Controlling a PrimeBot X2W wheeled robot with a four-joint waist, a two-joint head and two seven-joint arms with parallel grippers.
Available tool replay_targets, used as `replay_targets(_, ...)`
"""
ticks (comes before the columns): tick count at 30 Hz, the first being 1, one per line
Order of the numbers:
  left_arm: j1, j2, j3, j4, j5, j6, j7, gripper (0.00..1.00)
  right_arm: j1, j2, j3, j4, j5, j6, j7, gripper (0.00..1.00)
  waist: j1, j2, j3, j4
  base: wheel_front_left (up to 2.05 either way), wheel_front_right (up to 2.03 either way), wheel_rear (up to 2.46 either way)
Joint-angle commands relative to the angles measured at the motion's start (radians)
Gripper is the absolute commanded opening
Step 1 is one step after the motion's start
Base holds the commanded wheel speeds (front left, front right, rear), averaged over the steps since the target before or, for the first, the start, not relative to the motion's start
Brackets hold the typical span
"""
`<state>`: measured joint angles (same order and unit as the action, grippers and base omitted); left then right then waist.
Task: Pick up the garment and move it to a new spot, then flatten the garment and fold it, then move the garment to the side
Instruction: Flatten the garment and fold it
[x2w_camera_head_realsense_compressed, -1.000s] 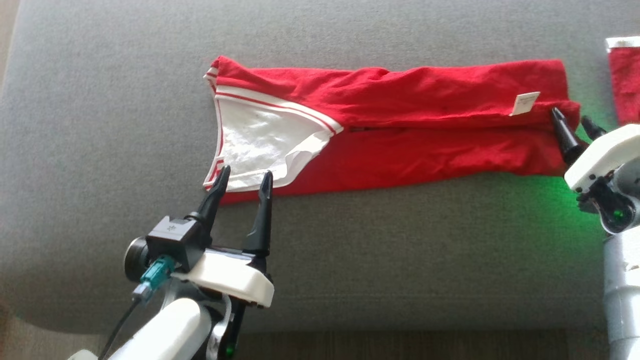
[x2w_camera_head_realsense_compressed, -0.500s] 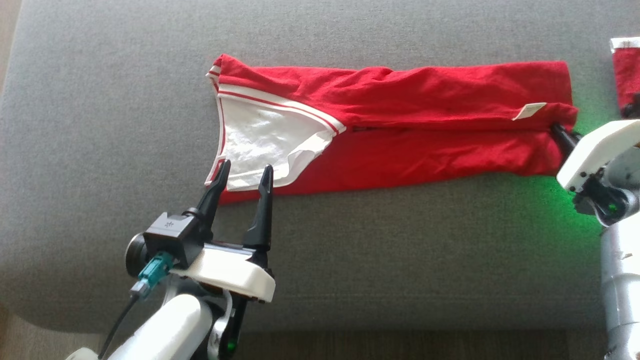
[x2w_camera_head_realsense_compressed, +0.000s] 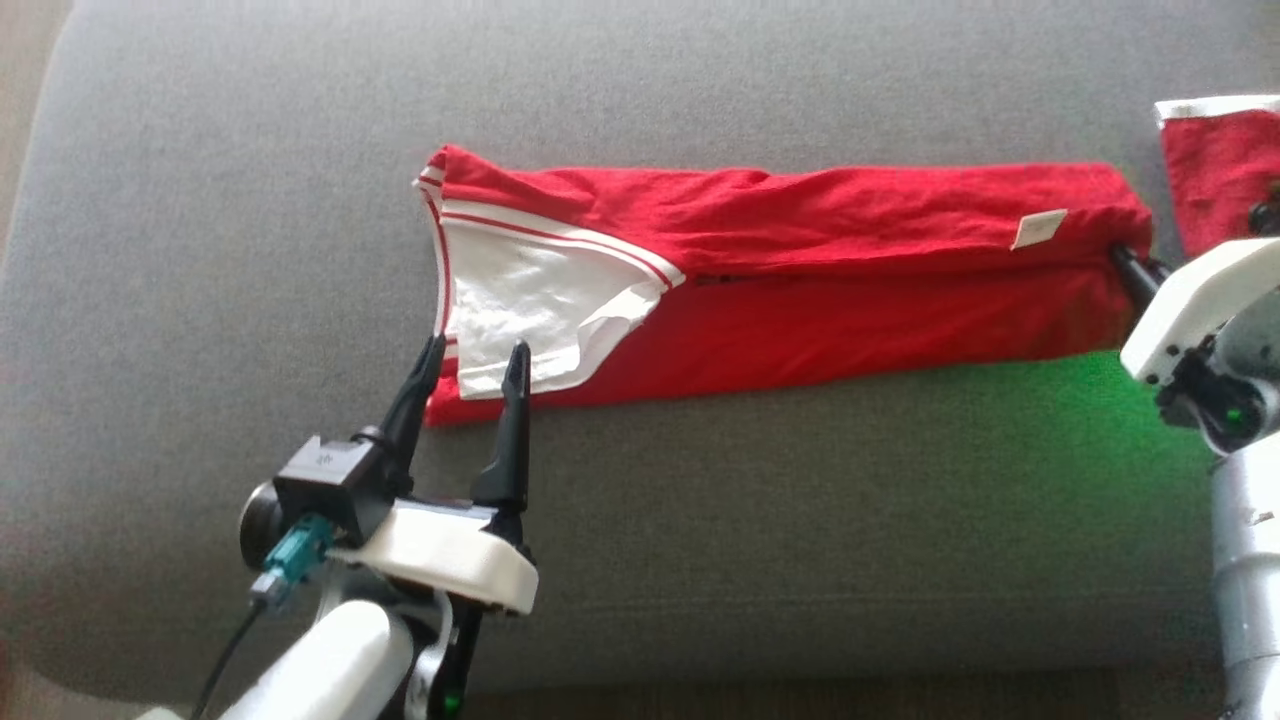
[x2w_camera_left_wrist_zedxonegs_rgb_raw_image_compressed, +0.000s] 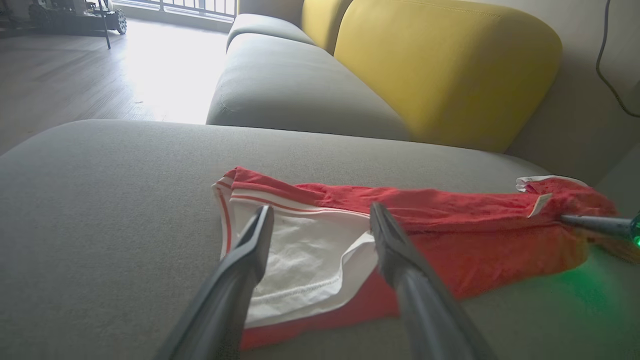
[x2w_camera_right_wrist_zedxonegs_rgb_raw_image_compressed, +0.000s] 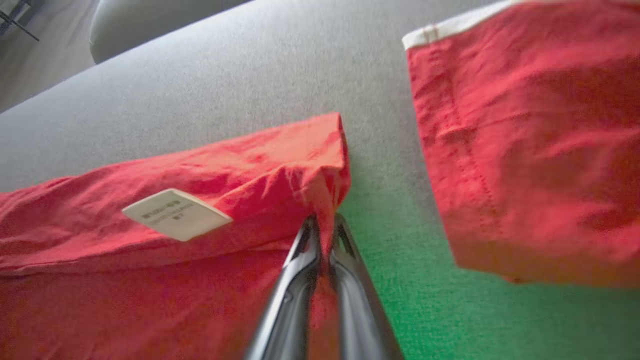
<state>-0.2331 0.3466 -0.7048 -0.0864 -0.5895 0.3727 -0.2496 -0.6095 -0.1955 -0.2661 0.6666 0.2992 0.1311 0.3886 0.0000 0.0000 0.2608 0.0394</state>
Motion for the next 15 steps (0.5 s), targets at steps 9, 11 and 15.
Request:
replay_targets(9, 0.022, 0.022, 0.036, -0.029, 0.001, 0.005, -0.012, 1.0, -0.01, -0.082, 0.015, -0.173, 0.003, 0.0, 0.075, 0.0, 0.0, 0.0, -0.055, -0.025, 0.0, 0.0, 0.0)
replay_targets(11, 0.026, 0.023, 0.035, -0.03, 0.0, 0.006, -0.012, 1.0, -0.005, -0.095, 0.01, -0.199, -0.002, 0.0, 0.096, 0.0, 0.0, 0.0, -0.061, -0.028, 0.0, 0.0, 0.0)
replay_targets(15, 0.031, 0.025, 0.031, -0.03, -0.004, 0.003, -0.01, 1.0, 0.002, -0.113, 0.0, -0.239, -0.006, 0.0, 0.136, 0.0, 0.0, 0.0, -0.071, -0.03, 0.0, 0.0, 0.0)
